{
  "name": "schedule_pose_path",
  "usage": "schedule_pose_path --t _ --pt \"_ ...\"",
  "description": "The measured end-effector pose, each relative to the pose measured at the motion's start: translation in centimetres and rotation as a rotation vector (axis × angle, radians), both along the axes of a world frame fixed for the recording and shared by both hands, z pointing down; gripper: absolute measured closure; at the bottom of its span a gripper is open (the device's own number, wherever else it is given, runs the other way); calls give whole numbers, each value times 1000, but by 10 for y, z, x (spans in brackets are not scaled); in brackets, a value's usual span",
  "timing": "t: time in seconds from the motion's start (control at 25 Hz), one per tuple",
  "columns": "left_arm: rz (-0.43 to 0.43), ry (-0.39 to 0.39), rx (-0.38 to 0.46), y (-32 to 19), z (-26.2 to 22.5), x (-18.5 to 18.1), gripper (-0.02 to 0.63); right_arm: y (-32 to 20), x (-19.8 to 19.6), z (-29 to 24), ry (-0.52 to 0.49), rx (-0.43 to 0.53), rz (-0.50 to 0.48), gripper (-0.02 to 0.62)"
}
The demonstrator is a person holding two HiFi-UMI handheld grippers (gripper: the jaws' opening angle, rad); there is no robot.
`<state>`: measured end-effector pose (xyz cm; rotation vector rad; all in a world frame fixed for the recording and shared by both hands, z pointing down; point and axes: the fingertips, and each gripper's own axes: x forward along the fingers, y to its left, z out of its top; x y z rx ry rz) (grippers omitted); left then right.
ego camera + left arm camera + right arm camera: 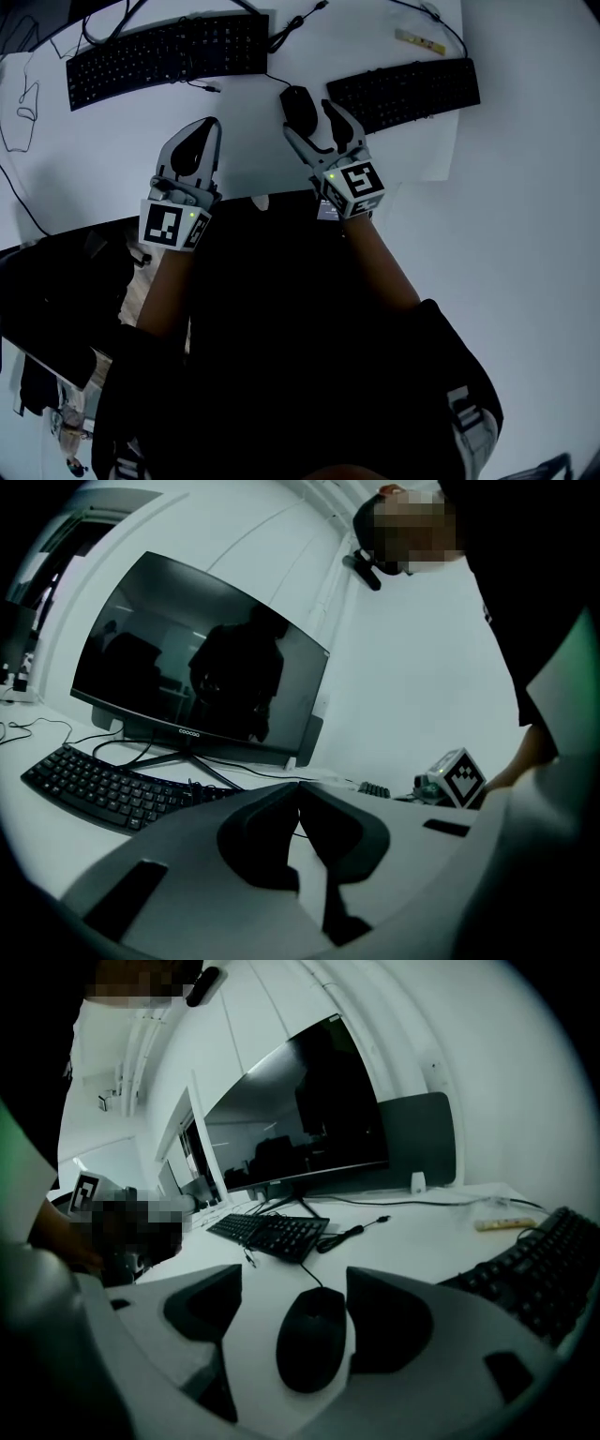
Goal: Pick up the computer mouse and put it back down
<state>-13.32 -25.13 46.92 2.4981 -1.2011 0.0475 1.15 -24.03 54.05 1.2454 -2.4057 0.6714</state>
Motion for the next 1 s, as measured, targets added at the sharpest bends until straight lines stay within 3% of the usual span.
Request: schedule_pose_path --t 0.28,0.64,1.0 --pt "109 20 -4 0 13 17 609 -2 5 36 70 -74 75 255" --pt "146 -4 4 -5 26 20 609 -8 2 61 119 -128 82 255" --pt "121 17 12 -6 31 9 609 -7 1 82 197 -177 63 255"
